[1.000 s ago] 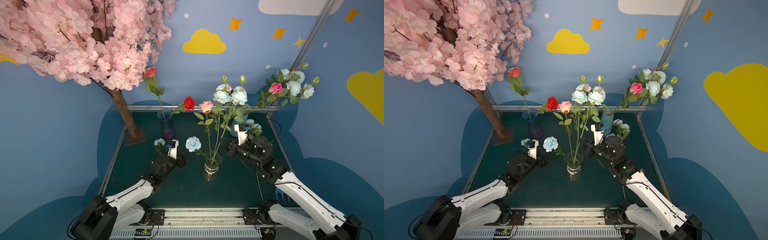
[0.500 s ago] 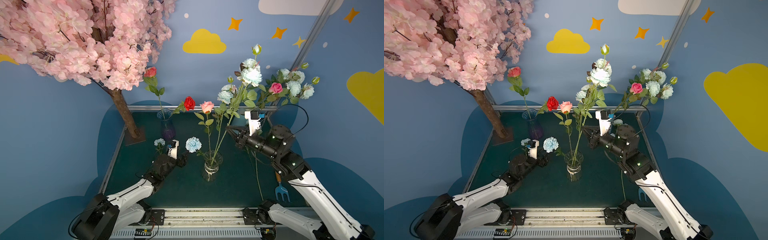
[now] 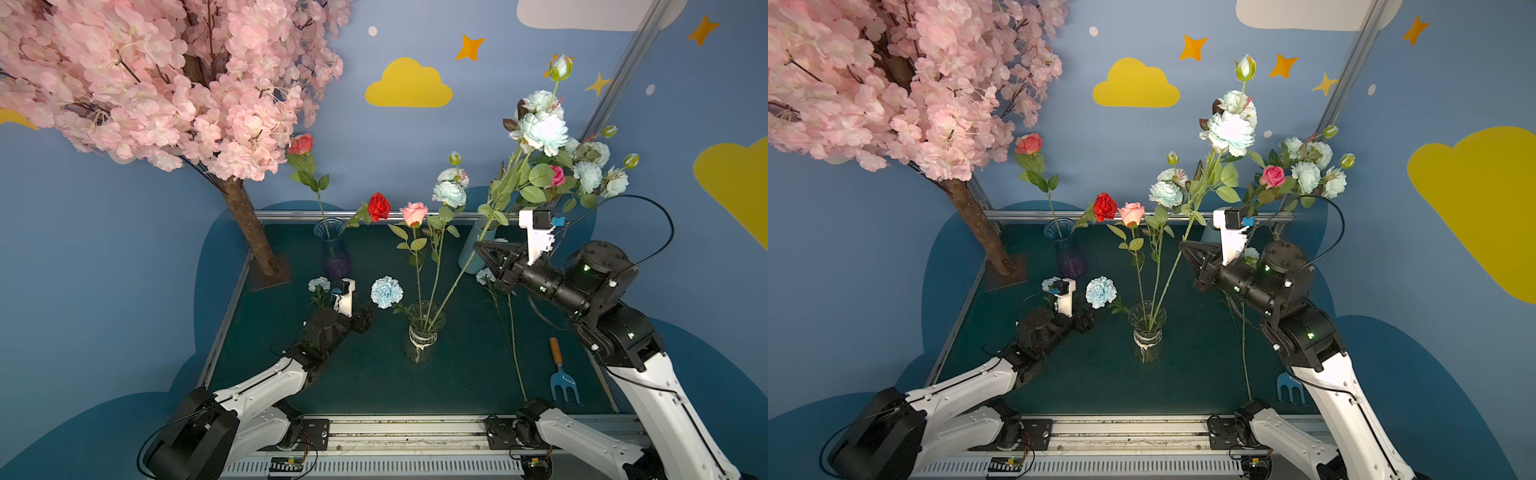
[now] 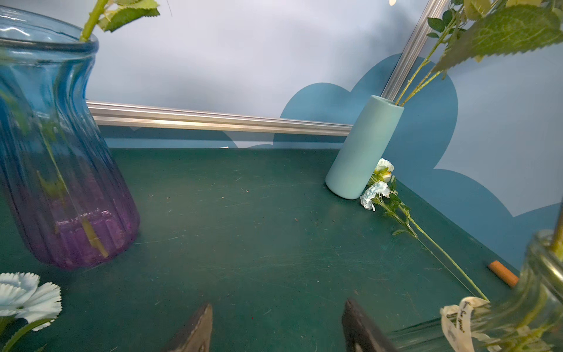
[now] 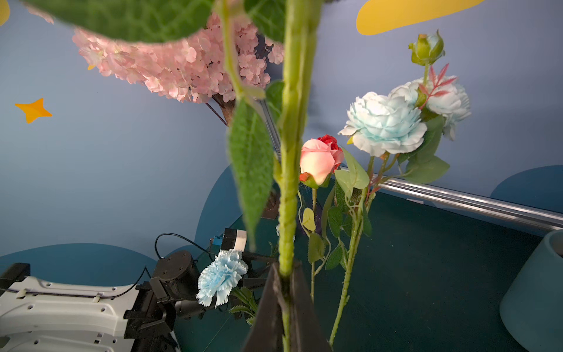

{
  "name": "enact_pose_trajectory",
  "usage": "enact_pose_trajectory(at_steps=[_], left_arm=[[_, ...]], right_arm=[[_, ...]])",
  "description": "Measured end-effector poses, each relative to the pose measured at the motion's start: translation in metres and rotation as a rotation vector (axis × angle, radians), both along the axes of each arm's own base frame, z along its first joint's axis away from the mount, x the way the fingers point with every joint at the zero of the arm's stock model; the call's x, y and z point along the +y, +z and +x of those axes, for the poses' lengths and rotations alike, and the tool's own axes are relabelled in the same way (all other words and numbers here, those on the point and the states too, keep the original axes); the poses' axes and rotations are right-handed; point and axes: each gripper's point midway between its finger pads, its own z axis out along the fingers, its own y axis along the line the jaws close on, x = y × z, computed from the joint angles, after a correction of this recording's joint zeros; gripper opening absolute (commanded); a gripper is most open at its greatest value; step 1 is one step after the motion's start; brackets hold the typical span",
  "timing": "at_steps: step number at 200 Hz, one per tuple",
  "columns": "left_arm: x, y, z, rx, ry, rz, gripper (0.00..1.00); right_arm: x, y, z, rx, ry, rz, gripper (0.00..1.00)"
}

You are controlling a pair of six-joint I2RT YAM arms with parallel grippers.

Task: Pick out blue flowers from the vase
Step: Pick up the flower from the vase.

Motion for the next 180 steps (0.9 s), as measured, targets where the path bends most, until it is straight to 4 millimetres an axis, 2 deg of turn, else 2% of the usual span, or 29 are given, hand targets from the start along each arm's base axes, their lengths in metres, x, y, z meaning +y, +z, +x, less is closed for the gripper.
enact_pose_trajectory(at_steps=[47, 87, 142, 165, 180], left_arm=[[0.002, 0.0, 0.001, 0.003, 0.009, -0.005, 0.68], [0.004, 0.0, 0.002, 0.005, 0.015, -0.009, 0.68], [0.005, 0.0, 0.003, 0.007, 0.017, -0.012, 0.68], [0.005, 0.0, 0.003, 0.008, 0.018, -0.012, 0.68], [0.004, -0.002, 0.003, 0.012, 0.018, -0.009, 0.68]], right_arm=[[-0.014, 0.026, -0.014, -0.029, -0.01, -0.002, 0.0], [-0.026, 0.032, -0.022, -0.029, -0.035, -0.039, 0.0], [-0.039, 0.018, -0.022, 0.021, -0.093, -0.108, 0.0], [-0.047, 0.001, -0.015, 0.067, -0.141, -0.156, 0.0], [-0.052, -0.019, -0.006, 0.122, -0.174, -0.202, 0.0]])
